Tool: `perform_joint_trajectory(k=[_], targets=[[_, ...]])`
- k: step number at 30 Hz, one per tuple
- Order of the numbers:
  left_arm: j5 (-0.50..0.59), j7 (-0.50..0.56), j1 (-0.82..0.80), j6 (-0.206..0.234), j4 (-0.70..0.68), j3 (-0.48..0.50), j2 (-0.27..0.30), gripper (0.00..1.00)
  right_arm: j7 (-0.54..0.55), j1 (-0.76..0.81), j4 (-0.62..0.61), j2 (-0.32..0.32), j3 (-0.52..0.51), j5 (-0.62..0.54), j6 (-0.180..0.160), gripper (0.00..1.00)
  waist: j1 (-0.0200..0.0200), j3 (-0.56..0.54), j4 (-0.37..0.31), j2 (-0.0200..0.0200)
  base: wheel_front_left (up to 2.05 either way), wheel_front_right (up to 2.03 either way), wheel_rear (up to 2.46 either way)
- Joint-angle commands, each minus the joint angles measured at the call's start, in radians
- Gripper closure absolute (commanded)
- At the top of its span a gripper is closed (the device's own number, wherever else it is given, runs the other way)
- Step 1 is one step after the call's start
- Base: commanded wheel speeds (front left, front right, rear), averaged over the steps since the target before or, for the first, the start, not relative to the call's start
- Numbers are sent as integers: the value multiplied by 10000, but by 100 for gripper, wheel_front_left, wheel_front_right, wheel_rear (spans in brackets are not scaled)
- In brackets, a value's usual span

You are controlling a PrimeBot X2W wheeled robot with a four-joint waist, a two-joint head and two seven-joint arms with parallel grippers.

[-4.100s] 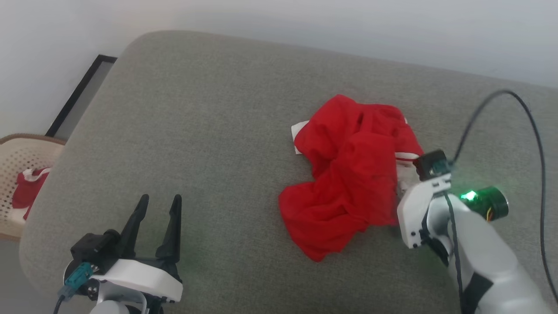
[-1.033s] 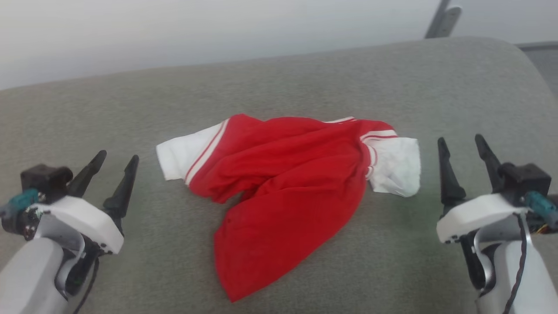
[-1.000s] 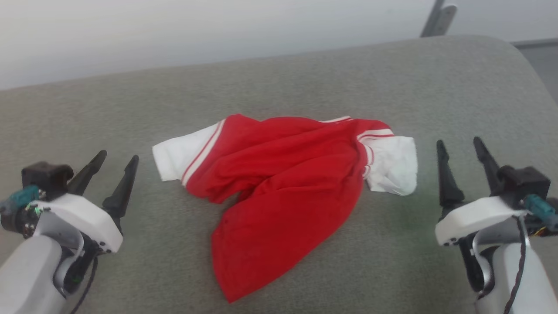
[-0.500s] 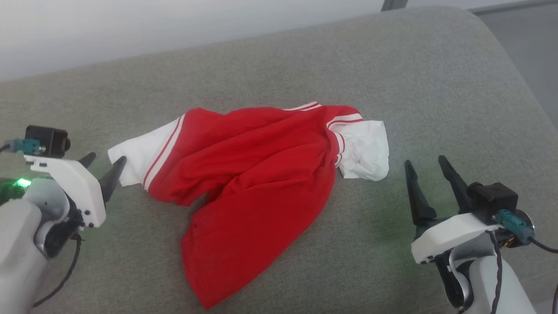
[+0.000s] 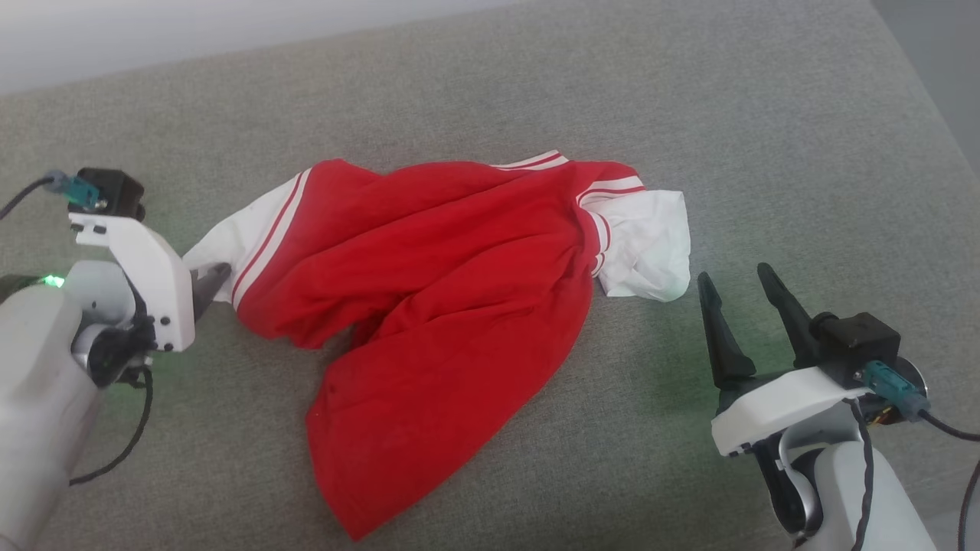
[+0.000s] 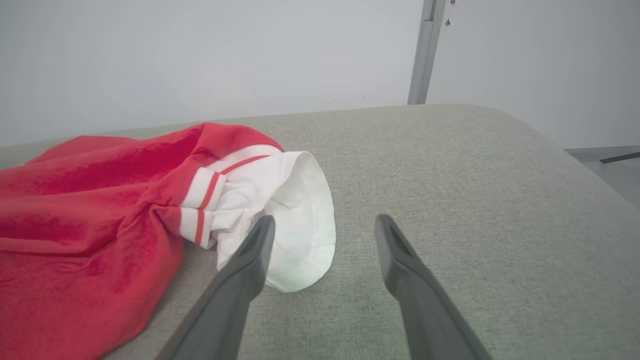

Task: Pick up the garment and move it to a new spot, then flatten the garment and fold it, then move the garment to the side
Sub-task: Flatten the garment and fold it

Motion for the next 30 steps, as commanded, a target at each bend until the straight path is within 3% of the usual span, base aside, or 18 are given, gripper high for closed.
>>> perform_joint_trajectory(k=[1, 2, 9, 30], targets=[[-170, 313, 419, 45, 421, -365, -451, 94, -131, -99, -52, 10, 59, -15, -8, 0, 0, 66, 19, -1, 0, 0, 0], [-240, 397, 349, 41, 464, -426, -542, 100, -190, -123, -66, 9, 64, 14, -8, 0, 0, 94, 19, -1, 0, 0, 0], [-876, 343, 75, 38, 372, -659, -504, 100, -602, -226, -201, 9, 56, 49, -8, 0, 0, 154, 52, -1, 0, 0, 0], [-2090, -764, -87, 38, -34, -824, 1134, 100, -1071, -71, -150, 3, -139, -223, -8, 0, 0, -684, 1236, -1, 0, 0, 0]])
